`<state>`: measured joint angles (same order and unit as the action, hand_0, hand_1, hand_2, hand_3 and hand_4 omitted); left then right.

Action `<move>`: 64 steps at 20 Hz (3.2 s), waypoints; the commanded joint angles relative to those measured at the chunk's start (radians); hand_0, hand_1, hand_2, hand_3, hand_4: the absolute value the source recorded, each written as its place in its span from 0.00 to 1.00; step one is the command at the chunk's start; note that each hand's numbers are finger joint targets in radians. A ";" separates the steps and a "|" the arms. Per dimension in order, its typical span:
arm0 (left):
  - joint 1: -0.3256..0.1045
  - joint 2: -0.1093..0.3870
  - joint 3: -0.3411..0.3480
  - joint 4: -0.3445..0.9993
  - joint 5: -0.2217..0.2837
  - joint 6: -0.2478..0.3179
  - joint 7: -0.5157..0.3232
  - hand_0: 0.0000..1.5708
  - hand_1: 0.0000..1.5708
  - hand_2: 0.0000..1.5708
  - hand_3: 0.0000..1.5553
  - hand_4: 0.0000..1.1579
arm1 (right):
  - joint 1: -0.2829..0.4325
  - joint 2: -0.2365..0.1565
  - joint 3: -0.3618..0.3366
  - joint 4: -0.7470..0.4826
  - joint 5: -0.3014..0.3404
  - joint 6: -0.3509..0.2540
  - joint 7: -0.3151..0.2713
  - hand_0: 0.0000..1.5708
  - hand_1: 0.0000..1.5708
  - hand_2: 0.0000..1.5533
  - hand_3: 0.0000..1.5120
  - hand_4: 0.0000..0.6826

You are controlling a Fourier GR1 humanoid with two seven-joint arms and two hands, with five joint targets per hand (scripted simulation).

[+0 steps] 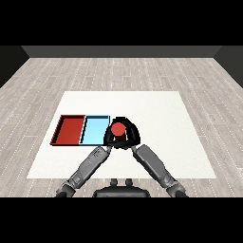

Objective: Pick the red can and put it in the red box

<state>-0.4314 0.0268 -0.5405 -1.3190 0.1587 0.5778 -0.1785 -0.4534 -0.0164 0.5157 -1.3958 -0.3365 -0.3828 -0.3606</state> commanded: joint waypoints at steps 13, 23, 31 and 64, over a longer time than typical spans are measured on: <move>0.064 -0.026 -0.014 0.015 -0.027 -0.010 -0.018 1.00 1.00 1.00 0.95 0.99 | 0.010 -0.035 -0.106 -0.124 0.141 0.014 0.084 0.00 0.00 0.00 0.00 0.00; 0.098 0.008 0.093 0.010 -0.037 -0.072 -0.055 1.00 1.00 0.99 0.94 0.97 | 0.101 -0.139 -0.288 -0.443 0.098 0.028 0.169 0.00 0.00 0.00 0.00 0.00; 0.085 0.131 0.177 -0.121 -0.095 -0.089 0.061 1.00 1.00 1.00 0.94 0.97 | 0.242 -0.173 -0.415 -0.367 0.048 0.110 0.081 0.00 0.00 0.00 0.00 0.00; -0.193 0.425 0.563 1.029 -0.276 -0.112 0.010 0.64 0.64 0.68 0.78 0.81 | 0.417 -0.187 -0.469 -0.113 0.124 0.248 -0.153 0.00 0.00 0.00 0.00 0.00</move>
<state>-0.6012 0.4502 0.0196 -0.4487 -0.0780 0.4273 -0.1562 -0.0479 -0.2104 0.0318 -1.4961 -0.2462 -0.1185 -0.4873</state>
